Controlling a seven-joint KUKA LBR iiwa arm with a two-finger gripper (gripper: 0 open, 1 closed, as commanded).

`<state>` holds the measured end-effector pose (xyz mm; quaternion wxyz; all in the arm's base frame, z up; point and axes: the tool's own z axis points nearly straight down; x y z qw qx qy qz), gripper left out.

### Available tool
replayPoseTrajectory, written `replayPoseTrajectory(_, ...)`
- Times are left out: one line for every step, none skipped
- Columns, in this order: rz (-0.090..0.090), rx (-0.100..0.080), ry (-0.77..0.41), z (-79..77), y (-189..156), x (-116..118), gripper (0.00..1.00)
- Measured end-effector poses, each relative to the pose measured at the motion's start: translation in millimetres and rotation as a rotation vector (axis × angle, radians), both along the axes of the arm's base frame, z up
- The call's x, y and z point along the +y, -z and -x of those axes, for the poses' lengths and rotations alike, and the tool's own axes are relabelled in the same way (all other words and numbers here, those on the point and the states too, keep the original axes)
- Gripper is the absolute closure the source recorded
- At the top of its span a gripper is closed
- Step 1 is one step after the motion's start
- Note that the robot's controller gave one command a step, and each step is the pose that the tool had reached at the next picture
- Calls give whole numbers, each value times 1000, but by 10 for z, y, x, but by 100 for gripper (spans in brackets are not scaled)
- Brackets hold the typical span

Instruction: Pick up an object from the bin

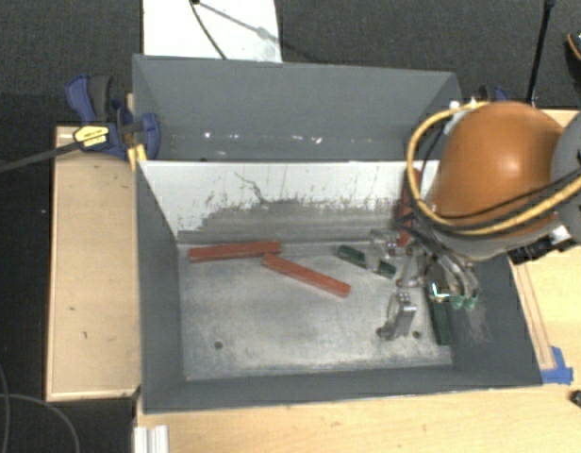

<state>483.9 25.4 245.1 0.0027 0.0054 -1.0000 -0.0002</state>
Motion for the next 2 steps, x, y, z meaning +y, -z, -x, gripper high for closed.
replayPoseTrajectory(-1, -4, 20, -634, 801, 237, 0)
replayPoseTrajectory(1, -1, 276, -872, 1775, 121, 0)
